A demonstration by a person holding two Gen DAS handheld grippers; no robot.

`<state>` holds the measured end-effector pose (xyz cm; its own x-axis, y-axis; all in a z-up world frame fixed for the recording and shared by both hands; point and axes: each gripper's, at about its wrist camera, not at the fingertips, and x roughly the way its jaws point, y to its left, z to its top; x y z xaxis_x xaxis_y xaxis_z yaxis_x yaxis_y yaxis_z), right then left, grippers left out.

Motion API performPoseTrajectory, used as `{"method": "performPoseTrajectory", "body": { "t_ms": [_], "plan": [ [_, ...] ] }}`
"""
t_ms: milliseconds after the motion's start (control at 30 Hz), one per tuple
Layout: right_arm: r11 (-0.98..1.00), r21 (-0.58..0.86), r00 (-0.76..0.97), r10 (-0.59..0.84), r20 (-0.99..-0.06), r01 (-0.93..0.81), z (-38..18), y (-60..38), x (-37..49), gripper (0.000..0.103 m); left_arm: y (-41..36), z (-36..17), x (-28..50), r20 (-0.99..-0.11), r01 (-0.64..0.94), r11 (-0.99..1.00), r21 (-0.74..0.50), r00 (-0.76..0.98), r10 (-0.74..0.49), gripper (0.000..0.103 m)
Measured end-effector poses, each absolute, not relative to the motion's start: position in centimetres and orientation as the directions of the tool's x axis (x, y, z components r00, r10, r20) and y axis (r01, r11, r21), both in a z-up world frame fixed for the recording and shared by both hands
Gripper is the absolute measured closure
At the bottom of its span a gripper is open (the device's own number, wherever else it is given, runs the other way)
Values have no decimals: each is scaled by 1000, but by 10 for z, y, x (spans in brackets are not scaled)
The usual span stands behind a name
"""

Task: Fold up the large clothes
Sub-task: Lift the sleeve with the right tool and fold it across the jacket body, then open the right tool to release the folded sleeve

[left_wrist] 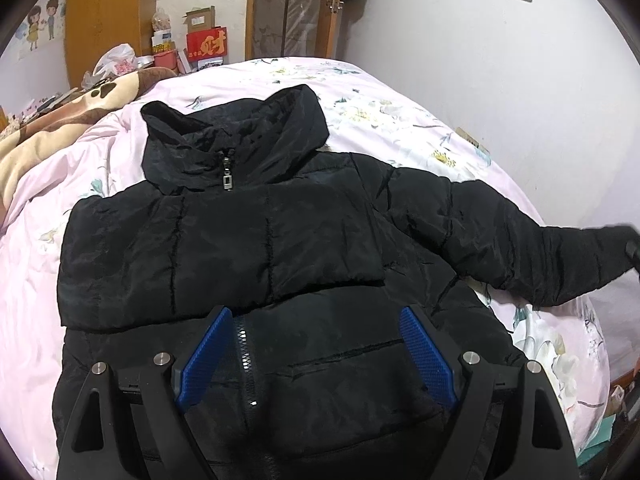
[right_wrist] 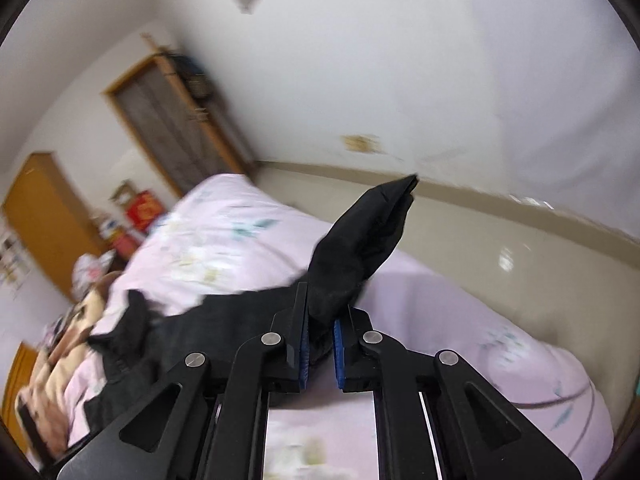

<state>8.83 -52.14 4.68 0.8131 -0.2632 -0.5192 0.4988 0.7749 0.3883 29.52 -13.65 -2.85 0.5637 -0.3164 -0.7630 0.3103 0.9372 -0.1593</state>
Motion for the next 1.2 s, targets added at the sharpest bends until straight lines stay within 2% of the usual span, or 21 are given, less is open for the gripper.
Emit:
{"method": "performPoseTrajectory", "body": {
  "t_ms": [200, 467, 833, 1200],
  "plan": [
    [872, 384, 879, -101, -467, 304, 69, -462, 128, 95, -105, -22, 299, -751, 269, 946, -180, 584, -309, 17],
    [919, 370, 868, 71, -492, 135, 60, -385, 186, 95, -59, -21, 306, -743, 210, 956, -206, 602, -292, 17],
    [930, 362, 757, 278, -591, -59, 14, -274, 243, 95, 2, -28, 315, -740, 140, 955, -262, 607, -291, 17],
    [922, 364, 597, 367, -713, -132, -52, -218, 276, 95, 20, -45, 332, -743, 154, 926, -345, 559, -369, 17]
  ]
}}
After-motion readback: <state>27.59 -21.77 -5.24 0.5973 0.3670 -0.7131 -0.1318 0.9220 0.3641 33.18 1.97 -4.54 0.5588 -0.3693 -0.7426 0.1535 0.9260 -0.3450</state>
